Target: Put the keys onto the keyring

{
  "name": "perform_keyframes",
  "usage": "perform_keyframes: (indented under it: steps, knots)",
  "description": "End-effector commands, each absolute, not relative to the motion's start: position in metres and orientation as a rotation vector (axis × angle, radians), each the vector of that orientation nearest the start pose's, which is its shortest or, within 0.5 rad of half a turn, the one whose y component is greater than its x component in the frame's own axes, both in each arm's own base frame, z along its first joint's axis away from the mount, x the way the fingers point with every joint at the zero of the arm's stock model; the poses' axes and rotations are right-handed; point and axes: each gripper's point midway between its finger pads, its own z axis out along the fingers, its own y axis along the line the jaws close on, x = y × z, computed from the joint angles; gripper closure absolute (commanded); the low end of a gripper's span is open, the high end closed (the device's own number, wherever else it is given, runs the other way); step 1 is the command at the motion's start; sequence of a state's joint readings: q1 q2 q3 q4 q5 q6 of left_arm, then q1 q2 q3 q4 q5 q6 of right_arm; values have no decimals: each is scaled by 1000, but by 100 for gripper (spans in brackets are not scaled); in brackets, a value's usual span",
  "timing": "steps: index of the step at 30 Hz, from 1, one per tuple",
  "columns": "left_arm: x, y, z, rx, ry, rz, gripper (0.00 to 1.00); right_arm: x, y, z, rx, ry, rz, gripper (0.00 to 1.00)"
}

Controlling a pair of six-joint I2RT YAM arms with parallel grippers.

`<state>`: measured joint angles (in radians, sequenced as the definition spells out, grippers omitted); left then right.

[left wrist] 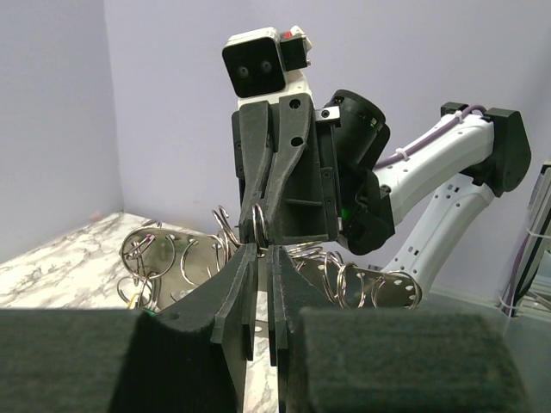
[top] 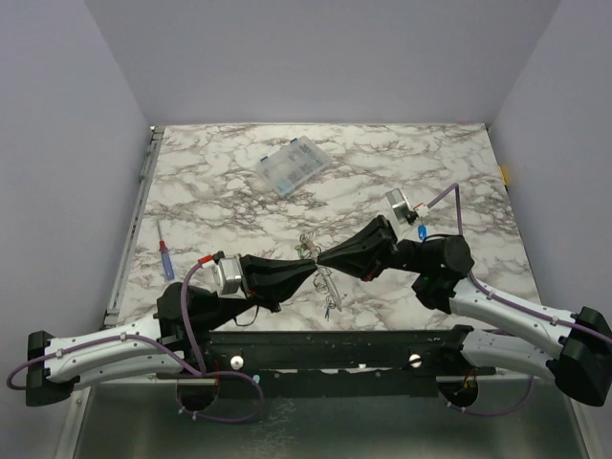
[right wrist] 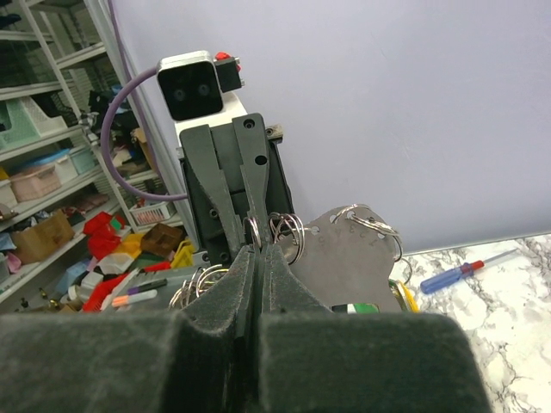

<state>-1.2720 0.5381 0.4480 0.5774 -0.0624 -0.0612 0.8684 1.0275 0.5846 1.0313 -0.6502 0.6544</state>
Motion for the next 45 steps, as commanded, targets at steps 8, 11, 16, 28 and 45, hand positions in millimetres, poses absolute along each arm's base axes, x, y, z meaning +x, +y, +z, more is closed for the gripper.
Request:
perform_keyframes:
  steps: [8, 11, 16, 28, 45]
  knots:
    - [100, -267, 367, 545, 979, -1137, 86, 104, 321, 372, -804, 974, 1662, 99]
    - [103, -266, 366, 528, 984, -1128, 85, 104, 321, 371, -808, 976, 1666, 99]
    - [106, -264, 368, 503, 975, -1126, 95, 103, 322, 368, -815, 979, 1671, 99]
    - [105, -262, 370, 505, 949, -1113, 100, 102, 323, 360, -854, 1001, 1648, 100]
    - [102, -268, 364, 546, 980, -1126, 100, 95, 324, 357, -961, 1024, 1616, 72]
